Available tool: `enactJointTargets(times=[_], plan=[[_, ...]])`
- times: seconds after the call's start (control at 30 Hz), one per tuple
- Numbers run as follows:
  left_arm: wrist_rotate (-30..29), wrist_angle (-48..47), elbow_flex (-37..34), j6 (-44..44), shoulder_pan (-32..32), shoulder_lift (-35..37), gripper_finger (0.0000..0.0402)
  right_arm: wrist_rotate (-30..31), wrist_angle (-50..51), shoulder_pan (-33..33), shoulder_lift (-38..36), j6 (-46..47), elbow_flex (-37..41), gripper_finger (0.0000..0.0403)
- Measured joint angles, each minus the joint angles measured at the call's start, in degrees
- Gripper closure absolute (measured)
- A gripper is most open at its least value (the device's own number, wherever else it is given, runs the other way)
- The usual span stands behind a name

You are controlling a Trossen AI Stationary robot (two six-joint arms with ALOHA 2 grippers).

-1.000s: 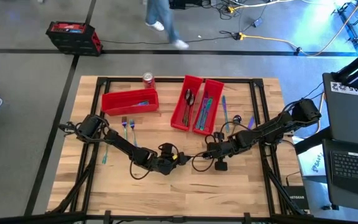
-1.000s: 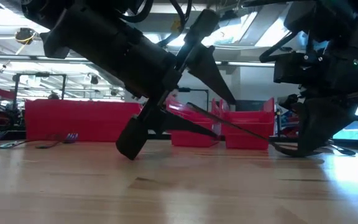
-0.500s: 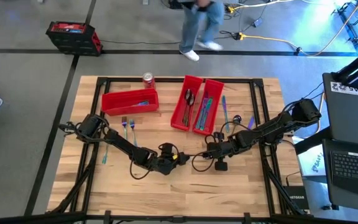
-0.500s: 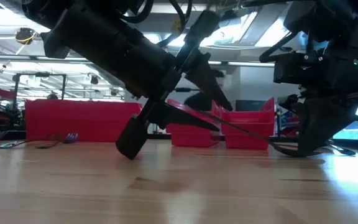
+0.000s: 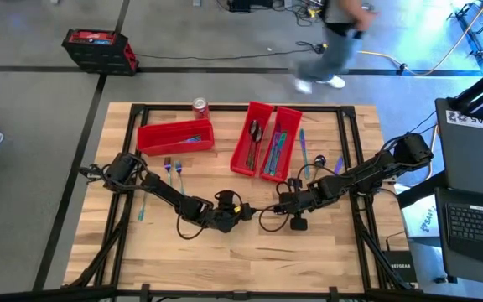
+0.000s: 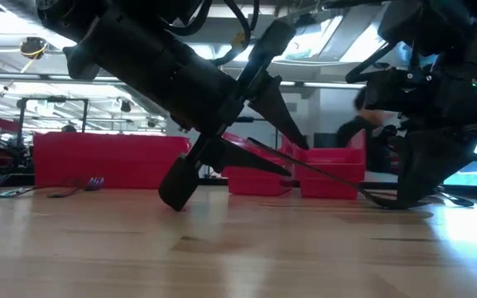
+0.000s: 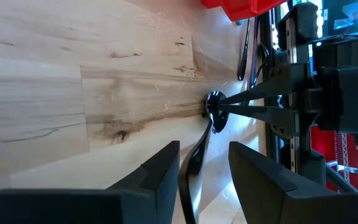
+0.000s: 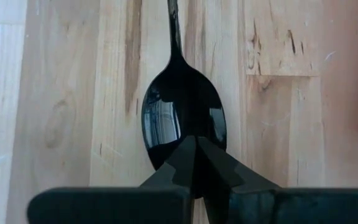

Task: Sort silverware
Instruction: Put the black spoon into the middle red bin

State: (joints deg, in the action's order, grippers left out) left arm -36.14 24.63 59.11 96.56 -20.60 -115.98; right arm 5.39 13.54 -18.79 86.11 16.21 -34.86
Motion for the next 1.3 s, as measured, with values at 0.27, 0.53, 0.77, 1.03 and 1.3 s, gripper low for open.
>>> enactJointTargets(times=[0.27,0.53,0.77,1.03,1.3], plan=[[0.37,0.03,0.0,-1.4,0.11,0.0,0.0275,0.0,0.0,0.0,-0.02,0.0,0.01,0.0403],[0.37,0.01,-0.02,-2.03,0.15,0.0,0.0322,0.0,-0.02,0.0,-0.02,0.0,-0.01,0.0403],[0.2,0.15,-0.07,-3.16,0.15,0.0,0.0395,0.0,-0.04,0.0,-0.13,0.0,-0.01,0.0403],[0.23,0.5,-0.09,-4.4,0.2,-0.04,0.0399,-3.91,-0.01,0.0,-0.8,-1.5,0.05,0.0398],[1.01,0.53,-0.07,-5.29,0.2,-0.01,0.0401,-3.82,-0.46,0.0,-8.39,0.87,0.08,0.0362]])
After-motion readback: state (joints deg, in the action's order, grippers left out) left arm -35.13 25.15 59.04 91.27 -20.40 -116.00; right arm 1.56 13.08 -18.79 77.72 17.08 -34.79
